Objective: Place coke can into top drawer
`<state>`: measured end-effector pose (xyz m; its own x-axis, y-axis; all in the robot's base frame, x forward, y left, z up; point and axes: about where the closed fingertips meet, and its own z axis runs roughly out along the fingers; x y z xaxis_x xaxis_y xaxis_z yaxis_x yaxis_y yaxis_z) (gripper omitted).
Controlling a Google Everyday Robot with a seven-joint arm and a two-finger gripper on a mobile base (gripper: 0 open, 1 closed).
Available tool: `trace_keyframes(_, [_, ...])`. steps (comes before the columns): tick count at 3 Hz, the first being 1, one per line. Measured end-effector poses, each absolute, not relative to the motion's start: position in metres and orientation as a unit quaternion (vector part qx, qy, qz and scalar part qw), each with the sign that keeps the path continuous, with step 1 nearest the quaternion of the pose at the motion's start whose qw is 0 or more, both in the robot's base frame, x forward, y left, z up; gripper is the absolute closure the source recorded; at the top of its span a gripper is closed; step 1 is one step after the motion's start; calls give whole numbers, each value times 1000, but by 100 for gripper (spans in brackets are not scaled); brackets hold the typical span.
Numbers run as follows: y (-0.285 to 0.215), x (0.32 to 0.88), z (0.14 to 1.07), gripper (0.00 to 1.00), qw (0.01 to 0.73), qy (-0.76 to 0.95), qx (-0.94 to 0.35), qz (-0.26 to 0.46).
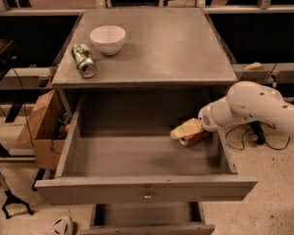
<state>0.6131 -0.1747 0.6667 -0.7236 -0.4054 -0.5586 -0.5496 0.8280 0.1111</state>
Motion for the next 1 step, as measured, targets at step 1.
trace_keyframes(1, [-175,613,667,0,266,918,-260,136])
